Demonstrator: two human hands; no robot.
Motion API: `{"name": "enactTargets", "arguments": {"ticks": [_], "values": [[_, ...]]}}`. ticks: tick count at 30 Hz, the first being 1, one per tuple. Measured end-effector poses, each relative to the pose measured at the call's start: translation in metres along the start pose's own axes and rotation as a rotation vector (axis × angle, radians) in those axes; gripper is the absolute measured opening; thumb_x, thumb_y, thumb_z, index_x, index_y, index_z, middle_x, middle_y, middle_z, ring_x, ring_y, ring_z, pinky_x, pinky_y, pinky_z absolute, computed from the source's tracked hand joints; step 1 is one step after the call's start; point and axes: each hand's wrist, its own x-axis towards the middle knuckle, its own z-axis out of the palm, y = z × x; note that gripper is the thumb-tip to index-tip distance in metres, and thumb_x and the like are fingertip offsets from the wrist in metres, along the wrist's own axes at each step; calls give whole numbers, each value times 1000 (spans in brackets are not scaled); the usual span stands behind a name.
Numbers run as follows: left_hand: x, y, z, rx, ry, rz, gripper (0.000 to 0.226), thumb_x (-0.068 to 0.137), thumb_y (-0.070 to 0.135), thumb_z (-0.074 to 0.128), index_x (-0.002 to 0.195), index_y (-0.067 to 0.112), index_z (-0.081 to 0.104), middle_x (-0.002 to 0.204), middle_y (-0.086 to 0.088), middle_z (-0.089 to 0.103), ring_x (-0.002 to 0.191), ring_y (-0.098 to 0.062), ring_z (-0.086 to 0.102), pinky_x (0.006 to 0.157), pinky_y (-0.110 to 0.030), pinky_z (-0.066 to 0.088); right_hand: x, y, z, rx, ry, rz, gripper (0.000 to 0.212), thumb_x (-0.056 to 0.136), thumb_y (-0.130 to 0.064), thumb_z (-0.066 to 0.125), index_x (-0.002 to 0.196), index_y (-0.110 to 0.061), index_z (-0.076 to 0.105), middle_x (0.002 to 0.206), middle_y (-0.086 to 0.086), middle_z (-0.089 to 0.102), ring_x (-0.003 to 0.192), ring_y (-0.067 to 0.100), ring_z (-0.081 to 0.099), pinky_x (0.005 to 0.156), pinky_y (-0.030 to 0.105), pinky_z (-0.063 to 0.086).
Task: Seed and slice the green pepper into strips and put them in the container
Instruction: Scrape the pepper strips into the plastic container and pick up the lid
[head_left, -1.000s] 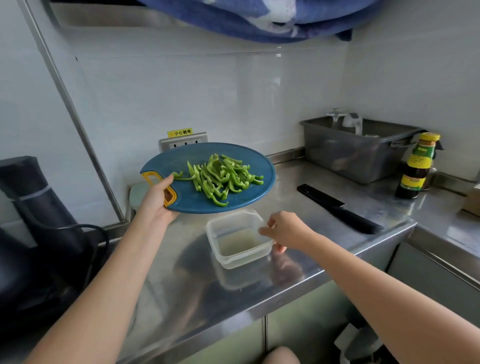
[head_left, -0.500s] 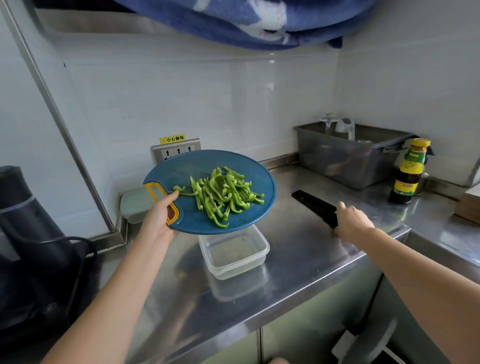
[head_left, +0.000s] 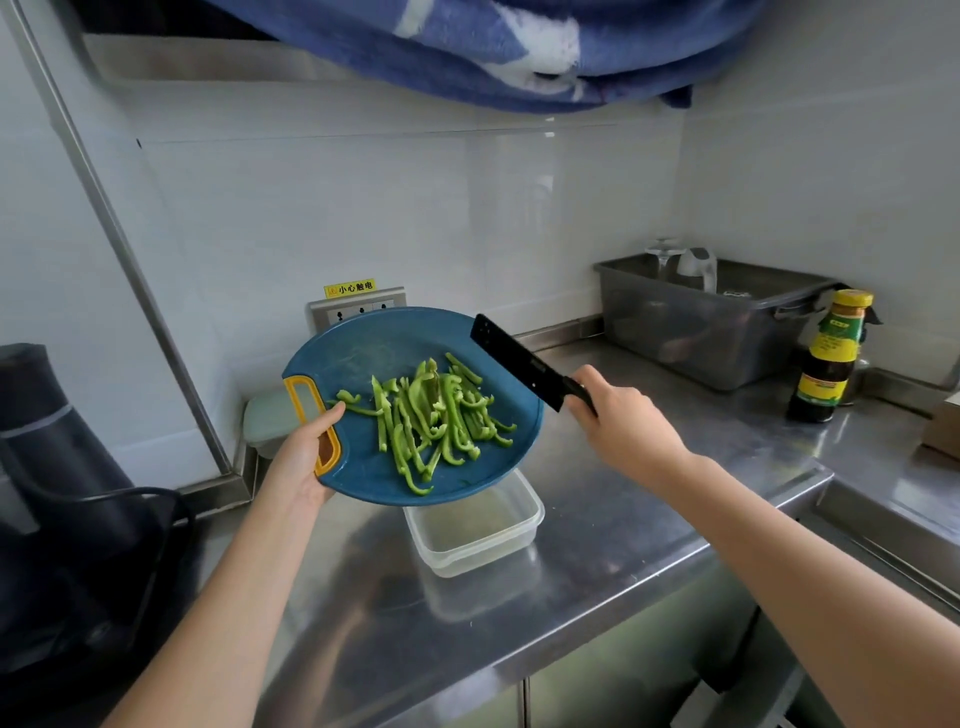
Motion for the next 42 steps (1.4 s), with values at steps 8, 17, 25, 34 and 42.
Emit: {"name": "enactTargets", "arguments": {"ticks": [8, 17, 25, 34, 42], "values": [[4, -5, 0, -91, -3, 44, 26, 92, 22, 54, 117, 16, 59, 104, -9, 69, 95, -29, 65, 70, -46, 52, -26, -20, 15, -7, -39, 10, 21, 100, -34, 33, 101, -14, 38, 69, 8, 53, 64, 36, 54, 54, 38, 43], [13, -17, 3, -192, 1, 60, 16, 95, 21, 48, 105, 17, 60, 84, -4, 75, 88, -25, 67, 71, -48, 51, -58, -30, 24, -39, -95, -5, 17, 100, -32, 31, 99, -15, 34, 58, 1, 43, 58, 31, 48, 49, 33, 35], [15, -21, -8, -178, -5, 73, 16, 96, 22, 48, 107, 18, 59, 83, -3, 75, 92, -25, 65, 76, -49, 50, -85, -24, 21, -88, -137, -18, 20, 100, -35, 29, 106, -17, 37, 60, 2, 44, 61, 31, 47, 53, 34, 36], [15, -30, -6, -196, -6, 66, 18, 95, 23, 49, 107, 17, 61, 87, -3, 75, 85, -22, 70, 69, -43, 52, -115, -9, 6, -170, -148, -62, 19, 100, -37, 29, 106, -21, 37, 57, -3, 40, 57, 27, 47, 49, 33, 32], [17, -35, -1, -210, 1, 56, 21, 95, 25, 49, 112, 17, 59, 86, -4, 75, 92, -25, 67, 70, -45, 52, -127, 0, -1, -177, -163, -81, 16, 100, -38, 29, 107, -25, 36, 61, -4, 41, 56, 22, 44, 46, 26, 28]]}}
